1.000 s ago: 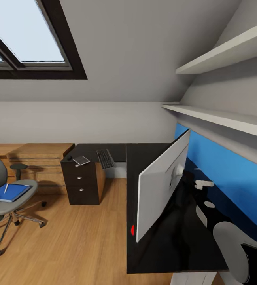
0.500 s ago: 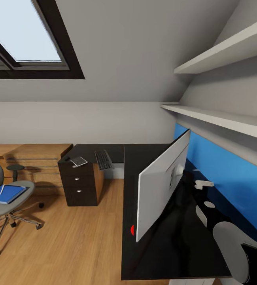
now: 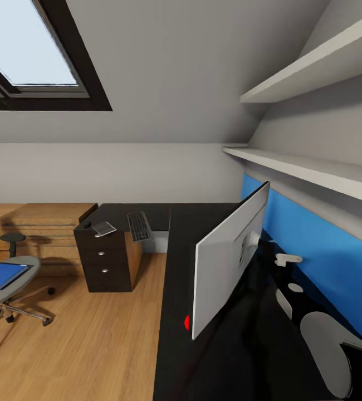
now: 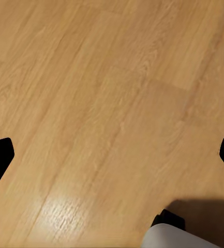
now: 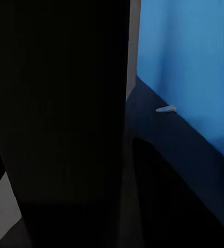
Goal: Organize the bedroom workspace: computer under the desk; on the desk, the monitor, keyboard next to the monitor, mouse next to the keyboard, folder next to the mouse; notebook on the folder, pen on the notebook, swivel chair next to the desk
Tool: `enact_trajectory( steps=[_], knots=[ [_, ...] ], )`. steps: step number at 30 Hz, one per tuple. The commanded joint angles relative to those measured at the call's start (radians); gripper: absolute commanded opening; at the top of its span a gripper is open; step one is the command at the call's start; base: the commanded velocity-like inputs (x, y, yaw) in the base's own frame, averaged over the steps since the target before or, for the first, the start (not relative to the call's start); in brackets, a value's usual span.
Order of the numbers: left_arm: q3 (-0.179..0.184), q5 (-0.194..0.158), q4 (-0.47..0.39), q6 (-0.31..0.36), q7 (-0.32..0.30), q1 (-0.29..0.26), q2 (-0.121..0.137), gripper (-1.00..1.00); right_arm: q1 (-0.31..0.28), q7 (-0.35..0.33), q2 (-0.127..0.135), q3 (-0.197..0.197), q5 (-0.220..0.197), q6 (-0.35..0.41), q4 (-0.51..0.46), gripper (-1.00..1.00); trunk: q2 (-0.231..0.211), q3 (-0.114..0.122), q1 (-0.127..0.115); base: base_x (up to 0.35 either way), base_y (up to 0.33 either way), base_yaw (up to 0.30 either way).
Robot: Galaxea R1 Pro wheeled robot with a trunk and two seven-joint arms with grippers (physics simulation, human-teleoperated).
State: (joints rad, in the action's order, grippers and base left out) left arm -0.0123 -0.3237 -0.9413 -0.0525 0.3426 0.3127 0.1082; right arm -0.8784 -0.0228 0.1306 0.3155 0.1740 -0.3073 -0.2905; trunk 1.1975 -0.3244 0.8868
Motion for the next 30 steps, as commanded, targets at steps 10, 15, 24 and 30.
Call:
enact_trajectory(
  steps=[10,15,24,30],
  knots=[
    [0.0,-0.011,0.002,-0.004,0.003,0.0,0.001,1.0,0.0,0.0,0.001,0.008,0.004,-0.004,0.044,-1.0,0.0,-0.001,0.0,0.0,-0.086,0.0],
    [0.0,-0.011,0.002,-0.004,0.003,0.0,0.002,1.0,0.0,0.0,0.001,0.008,0.004,-0.004,0.044,-1.0,0.0,-0.001,0.0,0.025,-0.005,0.0],
    [0.0,-0.011,0.005,-0.004,0.003,0.0,0.001,1.0,0.0,0.0,0.001,0.008,0.004,-0.004,0.044,-1.0,0.0,-0.001,0.0,0.066,-0.02,0.0],
    [0.0,-0.012,0.005,-0.004,0.003,0.0,0.001,1.0,0.0,0.0,0.0,0.008,0.004,-0.004,0.044,-1.0,0.0,-0.001,0.0,0.1,-0.072,0.0]
  ],
)
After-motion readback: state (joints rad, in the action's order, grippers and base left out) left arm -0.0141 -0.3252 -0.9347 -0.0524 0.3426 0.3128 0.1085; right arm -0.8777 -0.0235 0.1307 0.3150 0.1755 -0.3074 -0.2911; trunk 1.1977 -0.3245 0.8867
